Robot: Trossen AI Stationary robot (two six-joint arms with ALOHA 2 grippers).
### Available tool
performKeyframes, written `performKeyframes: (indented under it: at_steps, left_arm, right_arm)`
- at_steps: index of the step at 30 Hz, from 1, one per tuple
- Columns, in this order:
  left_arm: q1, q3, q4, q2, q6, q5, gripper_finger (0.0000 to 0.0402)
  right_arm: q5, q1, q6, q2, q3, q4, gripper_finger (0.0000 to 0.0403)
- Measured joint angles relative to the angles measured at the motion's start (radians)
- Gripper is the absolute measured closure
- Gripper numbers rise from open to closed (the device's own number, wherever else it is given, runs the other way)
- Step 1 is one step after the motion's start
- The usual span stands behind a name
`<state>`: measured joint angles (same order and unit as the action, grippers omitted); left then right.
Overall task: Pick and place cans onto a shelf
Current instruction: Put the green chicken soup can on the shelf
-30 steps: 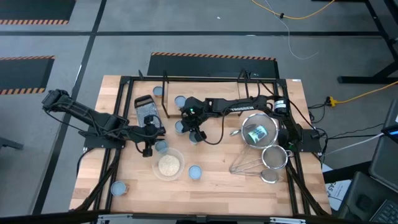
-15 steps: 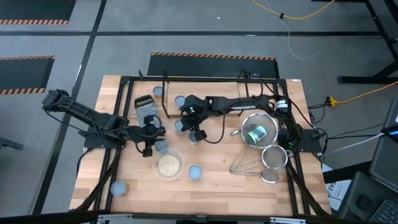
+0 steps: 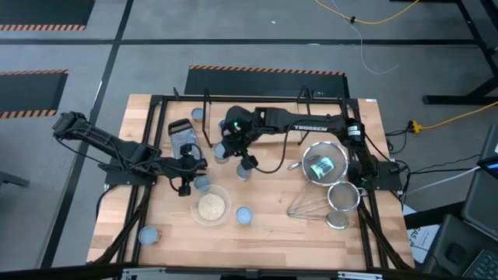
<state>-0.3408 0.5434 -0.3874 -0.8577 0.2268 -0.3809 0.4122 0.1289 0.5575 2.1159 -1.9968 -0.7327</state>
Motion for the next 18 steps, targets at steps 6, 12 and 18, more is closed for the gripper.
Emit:
performKeyframes:
  at_steps: [6,12,18]
  left_arm:
    - [0.0,0.0,0.0,0.0,0.0,0.0,0.0328]
    - [0.0,0.0,0.0,0.0,-0.001,0.0,0.033]
    - [0.0,0.0,0.0,0.0,-0.001,0.0,0.0329]
  right_arm:
    - [0.0,0.032,0.012,-0.001,-0.177,-0.118,0.0394]
    - [-0.012,0.107,0.06,-0.001,-0.291,-0.152,0.0394]
    - [-0.047,0.209,0.082,0.0,-0.297,-0.101,0.0393]
